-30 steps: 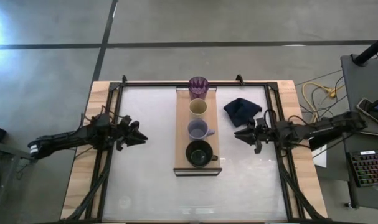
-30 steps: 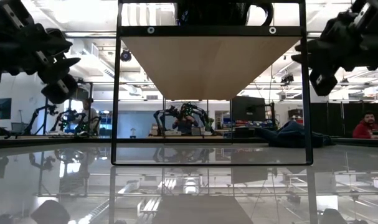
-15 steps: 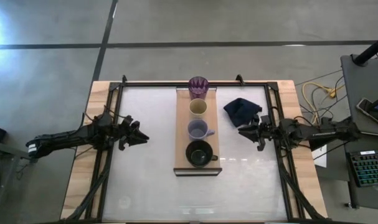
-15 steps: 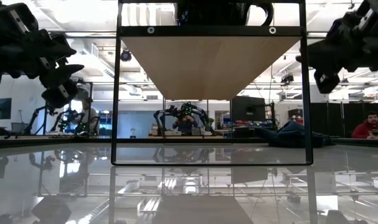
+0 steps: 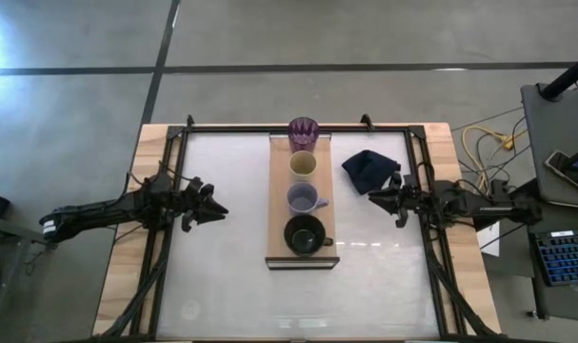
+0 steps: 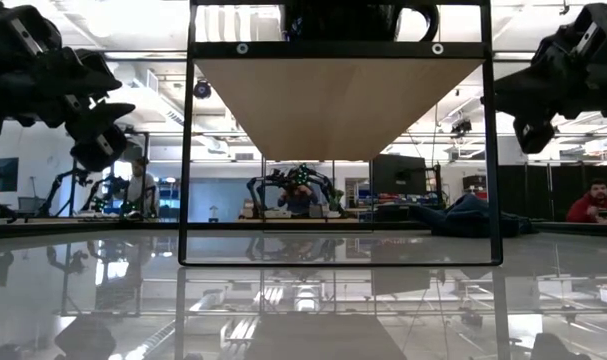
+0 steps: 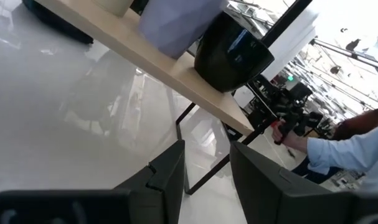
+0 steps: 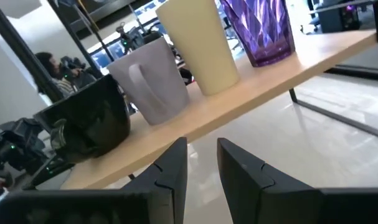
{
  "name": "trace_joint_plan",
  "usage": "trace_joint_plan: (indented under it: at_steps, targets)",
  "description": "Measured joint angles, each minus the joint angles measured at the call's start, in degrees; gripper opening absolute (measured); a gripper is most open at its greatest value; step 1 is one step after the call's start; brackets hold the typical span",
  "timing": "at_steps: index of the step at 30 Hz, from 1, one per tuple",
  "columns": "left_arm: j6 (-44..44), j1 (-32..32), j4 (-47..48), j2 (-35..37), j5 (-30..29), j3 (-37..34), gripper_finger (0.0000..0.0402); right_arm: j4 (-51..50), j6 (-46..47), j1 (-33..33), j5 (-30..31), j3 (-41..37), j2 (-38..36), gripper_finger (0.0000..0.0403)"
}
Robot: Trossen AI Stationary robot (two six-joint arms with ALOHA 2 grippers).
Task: Stack small to large cups/mugs on shelf
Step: Return to Home Position
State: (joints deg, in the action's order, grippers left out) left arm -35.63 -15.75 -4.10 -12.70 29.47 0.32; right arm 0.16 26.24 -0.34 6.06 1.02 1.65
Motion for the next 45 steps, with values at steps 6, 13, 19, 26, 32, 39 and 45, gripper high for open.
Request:
trace_joint_plan:
  at_steps: [6, 13, 19, 26, 32, 39, 45]
  targets:
    - [0.04, 0.0, 0.0, -0.47, 0.06, 0.0, 0.0113, 0.0, 0.85, -0.08, -0.02, 0.0, 0.75, 0.0082]
    - [0.04, 0.0, -0.9, -0.38, 0.26, 0.03, 0.0113, 0.0, 0.72, -0.06, -0.02, 0.0, 0.81, 0.0082]
    - [0.04, 0.0, -1.07, -0.57, 0.28, 0.02, 0.0113, 0.01, 0.58, -0.07, -0.02, 0.0, 0.81, 0.0082]
    - [0.04, 0.0, -1.36, -0.41, 0.28, 0.02, 0.0113, 0.02, 0.54, -0.07, -0.02, 0.0, 0.81, 0.0082]
    - [0.04, 0.0, -1.36, -0.4, 0.28, 0.02, 0.0113, 0.02, 0.54, -0.07, -0.02, 0.0, 0.81, 0.0082]
    - [0.04, 0.0, -1.4, -0.4, 0.28, 0.02, 0.0113, 0.02, 0.56, -0.06, -0.02, 0.0, 0.81, 0.0082]
    - [0.04, 0.0, -1.4, -0.4, 0.28, 0.02, 0.0113, 0.04, 0.56, -0.08, -0.02, -0.02, 0.81, 0.0082]
